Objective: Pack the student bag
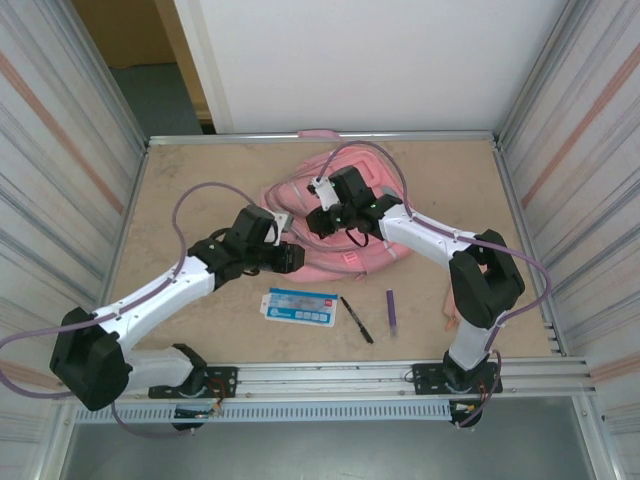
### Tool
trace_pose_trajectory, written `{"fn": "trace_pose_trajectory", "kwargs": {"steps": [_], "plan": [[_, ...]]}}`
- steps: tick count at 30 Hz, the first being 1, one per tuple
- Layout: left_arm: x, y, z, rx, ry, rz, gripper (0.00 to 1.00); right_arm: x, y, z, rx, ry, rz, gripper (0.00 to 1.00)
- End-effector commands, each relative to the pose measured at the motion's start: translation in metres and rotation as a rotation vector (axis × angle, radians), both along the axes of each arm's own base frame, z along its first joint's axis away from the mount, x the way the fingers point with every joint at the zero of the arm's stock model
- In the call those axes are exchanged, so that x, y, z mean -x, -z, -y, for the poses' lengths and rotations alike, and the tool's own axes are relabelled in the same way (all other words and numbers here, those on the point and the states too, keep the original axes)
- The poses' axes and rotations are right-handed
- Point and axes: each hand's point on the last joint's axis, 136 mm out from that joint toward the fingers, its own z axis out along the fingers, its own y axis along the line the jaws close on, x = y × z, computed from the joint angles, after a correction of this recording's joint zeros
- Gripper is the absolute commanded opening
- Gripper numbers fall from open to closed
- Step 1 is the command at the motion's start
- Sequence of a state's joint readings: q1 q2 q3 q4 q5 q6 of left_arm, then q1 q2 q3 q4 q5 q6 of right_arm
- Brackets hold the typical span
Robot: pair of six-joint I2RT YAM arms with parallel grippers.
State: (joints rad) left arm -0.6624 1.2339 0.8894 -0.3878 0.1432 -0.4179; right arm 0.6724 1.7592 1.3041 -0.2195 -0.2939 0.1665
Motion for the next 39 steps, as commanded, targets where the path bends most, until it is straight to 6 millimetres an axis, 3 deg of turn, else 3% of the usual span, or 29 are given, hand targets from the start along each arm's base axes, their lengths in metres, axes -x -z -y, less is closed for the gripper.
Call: {"fn": "trace_pose_trajectory", "kwargs": {"steps": [1, 10, 19, 24, 29, 33, 39], "plan": [[-0.027, -0.009, -0.023, -0.174, -0.025, 0.192, 0.41, 0.012, -0.029, -0.013, -0.105, -0.044, -0.022, 0.0], [-0.042, 0.013, -0.008, -0.24, 0.053, 0.18, 0.35, 0.017, -0.033, -0.016, -0.136, -0.051, -0.043, 0.0], [-0.046, 0.01, 0.004, -0.209, 0.075, 0.207, 0.44, 0.016, -0.033, -0.016, -0.153, -0.052, -0.054, 0.0], [-0.043, 0.015, 0.009, -0.231, 0.089, 0.216, 0.43, 0.019, -0.033, -0.016, -0.155, -0.049, -0.057, 0.0], [-0.047, 0.027, -0.013, -0.334, 0.0, 0.201, 0.17, 0.021, -0.034, -0.015, -0.153, -0.05, -0.067, 0.0], [-0.045, 0.019, -0.017, -0.346, 0.014, 0.224, 0.02, 0.02, -0.033, -0.011, -0.146, -0.047, -0.063, 0.0], [-0.031, 0.003, -0.009, -0.233, 0.116, 0.248, 0.0, 0.027, -0.023, 0.006, -0.06, -0.069, -0.025, 0.0]]}}
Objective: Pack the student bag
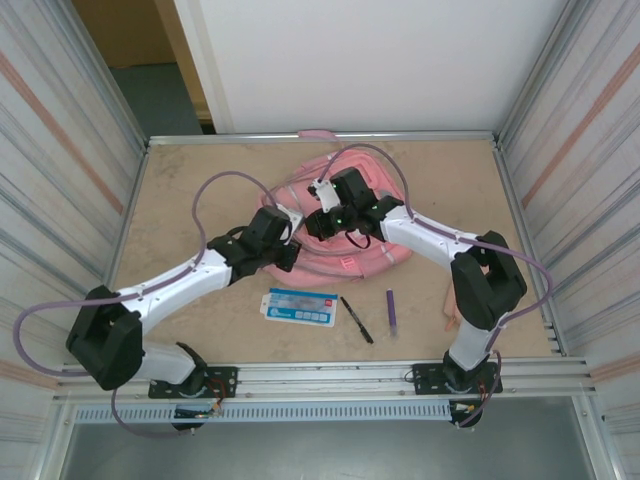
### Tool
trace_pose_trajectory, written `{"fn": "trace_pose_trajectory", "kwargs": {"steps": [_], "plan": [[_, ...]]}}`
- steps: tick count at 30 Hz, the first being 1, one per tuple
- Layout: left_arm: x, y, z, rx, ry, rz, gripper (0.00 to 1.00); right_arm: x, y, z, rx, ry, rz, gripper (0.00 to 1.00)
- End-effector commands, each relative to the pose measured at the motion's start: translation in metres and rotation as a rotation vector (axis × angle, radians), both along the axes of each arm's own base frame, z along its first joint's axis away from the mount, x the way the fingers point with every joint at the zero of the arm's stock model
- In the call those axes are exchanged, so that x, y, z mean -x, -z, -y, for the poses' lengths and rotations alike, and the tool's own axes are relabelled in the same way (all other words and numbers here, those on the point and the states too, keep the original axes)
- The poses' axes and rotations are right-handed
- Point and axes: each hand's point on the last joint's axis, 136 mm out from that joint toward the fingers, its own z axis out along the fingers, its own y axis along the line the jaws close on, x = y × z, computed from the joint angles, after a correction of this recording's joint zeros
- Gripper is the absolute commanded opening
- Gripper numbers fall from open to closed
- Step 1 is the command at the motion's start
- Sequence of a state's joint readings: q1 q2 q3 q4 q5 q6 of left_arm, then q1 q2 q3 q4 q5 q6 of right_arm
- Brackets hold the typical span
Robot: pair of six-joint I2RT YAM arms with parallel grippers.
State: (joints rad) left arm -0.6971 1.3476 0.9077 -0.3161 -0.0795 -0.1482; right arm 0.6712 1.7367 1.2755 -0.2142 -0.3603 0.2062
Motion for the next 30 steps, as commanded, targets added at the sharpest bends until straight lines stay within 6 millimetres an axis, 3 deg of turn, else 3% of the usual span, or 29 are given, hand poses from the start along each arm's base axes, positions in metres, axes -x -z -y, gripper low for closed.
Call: {"fn": "trace_pose_trajectory", "kwargs": {"steps": [1, 6, 9, 13, 15, 20, 23, 30], "plan": [[0.004, -0.019, -0.002, 0.076, 0.059, 0.021, 0.0, 0.015, -0.02, 0.013, 0.002, -0.053, 0.041, 0.0], [-0.008, -0.02, -0.013, 0.259, 0.077, -0.044, 0.0, 0.03, -0.008, 0.028, 0.072, -0.137, 0.088, 0.0], [-0.025, -0.024, -0.02, 0.308, 0.065, -0.062, 0.0, 0.037, 0.002, 0.033, 0.141, -0.209, 0.112, 0.0], [-0.034, -0.041, -0.008, 0.389, 0.155, -0.03, 0.0, 0.031, 0.016, 0.039, 0.27, -0.253, 0.212, 0.0], [-0.043, -0.037, -0.015, 0.367, 0.115, 0.009, 0.0, 0.024, 0.015, 0.041, 0.308, -0.272, 0.285, 0.0], [-0.06, -0.013, -0.05, 0.318, -0.046, 0.028, 0.0, 0.032, -0.001, 0.031, 0.273, -0.478, 0.502, 0.0], [-0.059, -0.015, -0.056, 0.364, -0.071, 0.046, 0.0, 0.01, -0.013, 0.035, 0.271, -0.458, 0.499, 0.0], [-0.027, -0.024, -0.012, 0.43, 0.005, -0.002, 0.0, -0.051, -0.019, 0.035, 0.305, -0.391, 0.594, 0.0]]}}
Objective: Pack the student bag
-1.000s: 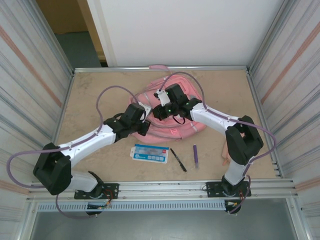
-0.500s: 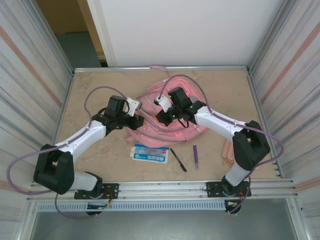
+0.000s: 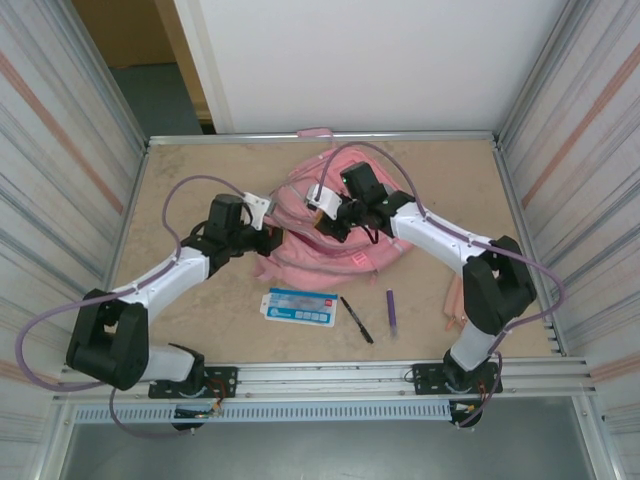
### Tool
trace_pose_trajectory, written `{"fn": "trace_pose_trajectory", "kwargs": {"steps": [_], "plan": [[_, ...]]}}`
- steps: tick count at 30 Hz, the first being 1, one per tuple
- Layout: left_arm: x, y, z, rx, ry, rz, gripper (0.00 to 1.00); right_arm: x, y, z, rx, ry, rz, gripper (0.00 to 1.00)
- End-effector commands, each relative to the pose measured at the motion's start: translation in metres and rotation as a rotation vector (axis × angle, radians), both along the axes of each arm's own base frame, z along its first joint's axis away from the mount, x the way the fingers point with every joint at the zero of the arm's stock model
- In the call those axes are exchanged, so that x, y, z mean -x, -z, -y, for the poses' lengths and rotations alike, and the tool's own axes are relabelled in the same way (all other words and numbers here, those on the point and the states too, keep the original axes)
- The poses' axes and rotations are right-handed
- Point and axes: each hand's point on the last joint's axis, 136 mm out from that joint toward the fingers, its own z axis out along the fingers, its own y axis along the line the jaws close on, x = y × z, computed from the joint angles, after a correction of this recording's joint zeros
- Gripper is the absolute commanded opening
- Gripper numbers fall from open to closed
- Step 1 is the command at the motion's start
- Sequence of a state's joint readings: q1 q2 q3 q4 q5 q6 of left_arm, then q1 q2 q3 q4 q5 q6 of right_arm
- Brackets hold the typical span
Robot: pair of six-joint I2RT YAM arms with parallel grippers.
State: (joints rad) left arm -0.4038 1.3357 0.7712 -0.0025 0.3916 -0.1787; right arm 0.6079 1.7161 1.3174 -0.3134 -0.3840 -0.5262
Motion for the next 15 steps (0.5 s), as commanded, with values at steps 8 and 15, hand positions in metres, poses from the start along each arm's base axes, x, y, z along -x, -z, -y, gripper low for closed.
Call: {"fn": "trace_pose_trajectory", "kwargs": {"steps": [8, 15], "plan": [[0.025, -0.027, 0.03, 0.137, -0.066, -0.046, 0.0, -0.06, -0.029, -0.008, -0.196, 0.122, 0.065, 0.4], [0.027, -0.045, 0.045, 0.179, 0.001, -0.077, 0.0, 0.021, -0.007, 0.023, -0.191, 0.008, 0.016, 0.48]]}}
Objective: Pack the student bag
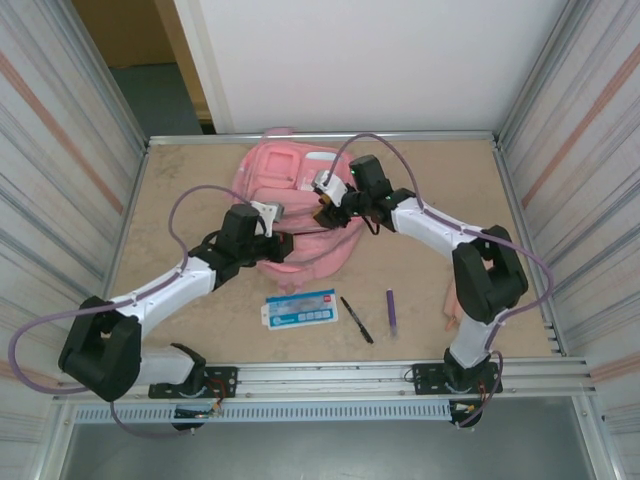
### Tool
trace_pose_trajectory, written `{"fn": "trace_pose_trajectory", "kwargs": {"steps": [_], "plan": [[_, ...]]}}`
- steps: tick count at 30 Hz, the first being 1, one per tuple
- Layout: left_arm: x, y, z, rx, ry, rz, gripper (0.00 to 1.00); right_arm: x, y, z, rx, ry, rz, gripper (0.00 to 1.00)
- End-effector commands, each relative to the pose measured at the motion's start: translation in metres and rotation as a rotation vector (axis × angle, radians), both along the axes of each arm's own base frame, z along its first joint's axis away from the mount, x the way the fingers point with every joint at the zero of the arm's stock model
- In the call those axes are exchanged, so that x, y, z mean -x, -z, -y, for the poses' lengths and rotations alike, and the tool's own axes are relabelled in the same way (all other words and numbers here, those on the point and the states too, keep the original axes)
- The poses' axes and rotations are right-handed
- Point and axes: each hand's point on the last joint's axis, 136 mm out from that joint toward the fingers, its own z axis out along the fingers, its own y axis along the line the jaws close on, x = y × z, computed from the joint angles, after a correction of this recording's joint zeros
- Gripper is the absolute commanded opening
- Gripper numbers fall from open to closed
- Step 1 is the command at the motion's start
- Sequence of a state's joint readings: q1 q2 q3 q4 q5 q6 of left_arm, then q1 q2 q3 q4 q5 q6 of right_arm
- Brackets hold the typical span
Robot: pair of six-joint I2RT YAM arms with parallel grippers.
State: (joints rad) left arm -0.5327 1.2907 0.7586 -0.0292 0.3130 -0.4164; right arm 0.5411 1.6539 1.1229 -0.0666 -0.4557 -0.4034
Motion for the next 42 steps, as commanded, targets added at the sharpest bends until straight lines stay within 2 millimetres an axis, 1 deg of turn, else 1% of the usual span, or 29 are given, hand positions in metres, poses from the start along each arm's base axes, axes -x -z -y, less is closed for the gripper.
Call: {"fn": "trace_pose_trajectory", "kwargs": {"steps": [1, 3, 4, 7, 9, 11, 14, 17, 19, 22, 24, 28, 31, 34, 38, 40, 42], "plan": [[0.0, -0.044, 0.021, 0.106, 0.078, 0.053, 0.0, 0.04, -0.011, 0.004, -0.033, -0.142, 0.062, 0.48], [0.001, -0.046, 0.028, 0.127, 0.107, 0.032, 0.0, 0.062, -0.008, -0.002, 0.001, -0.259, 0.117, 0.48], [0.001, -0.047, 0.031, 0.139, 0.122, 0.027, 0.0, 0.064, -0.005, -0.006, 0.031, -0.274, 0.146, 0.48], [0.006, -0.048, 0.04, 0.158, 0.18, 0.01, 0.0, 0.048, 0.001, -0.015, 0.106, -0.24, 0.237, 0.48], [0.007, -0.045, 0.041, 0.145, 0.187, 0.002, 0.0, 0.034, -0.002, -0.02, 0.108, -0.212, 0.289, 0.48], [0.007, -0.044, 0.041, 0.144, 0.185, 0.001, 0.0, 0.03, -0.008, -0.024, 0.094, -0.209, 0.328, 0.48], [0.009, -0.046, 0.043, 0.15, 0.202, 0.004, 0.0, 0.033, -0.007, -0.03, 0.081, -0.25, 0.343, 0.48], [0.012, -0.047, 0.047, 0.153, 0.226, 0.012, 0.0, 0.037, 0.002, -0.038, 0.126, -0.277, 0.37, 0.47], [0.012, -0.048, 0.052, 0.157, 0.248, 0.009, 0.0, 0.038, 0.006, -0.044, 0.151, -0.266, 0.414, 0.47], [0.015, -0.049, 0.057, 0.159, 0.279, 0.004, 0.0, 0.033, 0.005, -0.048, 0.15, -0.226, 0.45, 0.47], [0.014, -0.049, 0.059, 0.155, 0.282, 0.007, 0.0, 0.031, 0.004, -0.047, 0.167, -0.201, 0.454, 0.48], [0.015, -0.052, 0.058, 0.141, 0.29, 0.011, 0.0, 0.036, 0.001, -0.037, 0.164, -0.203, 0.44, 0.48], [0.017, -0.056, 0.061, 0.164, 0.305, 0.026, 0.0, 0.04, 0.004, -0.034, 0.168, -0.218, 0.439, 0.48], [0.02, -0.058, 0.066, 0.19, 0.344, 0.016, 0.0, 0.04, 0.008, -0.038, 0.149, -0.228, 0.452, 0.48], [0.025, -0.069, 0.075, 0.27, 0.387, 0.01, 0.0, 0.034, 0.007, -0.048, 0.161, -0.181, 0.524, 0.48], [0.027, -0.071, 0.077, 0.277, 0.405, 0.006, 0.0, 0.031, 0.003, -0.052, 0.155, -0.157, 0.576, 0.48], [0.026, -0.069, 0.075, 0.266, 0.394, -0.005, 0.0, 0.031, 0.003, -0.051, 0.162, -0.147, 0.603, 0.48]]}}
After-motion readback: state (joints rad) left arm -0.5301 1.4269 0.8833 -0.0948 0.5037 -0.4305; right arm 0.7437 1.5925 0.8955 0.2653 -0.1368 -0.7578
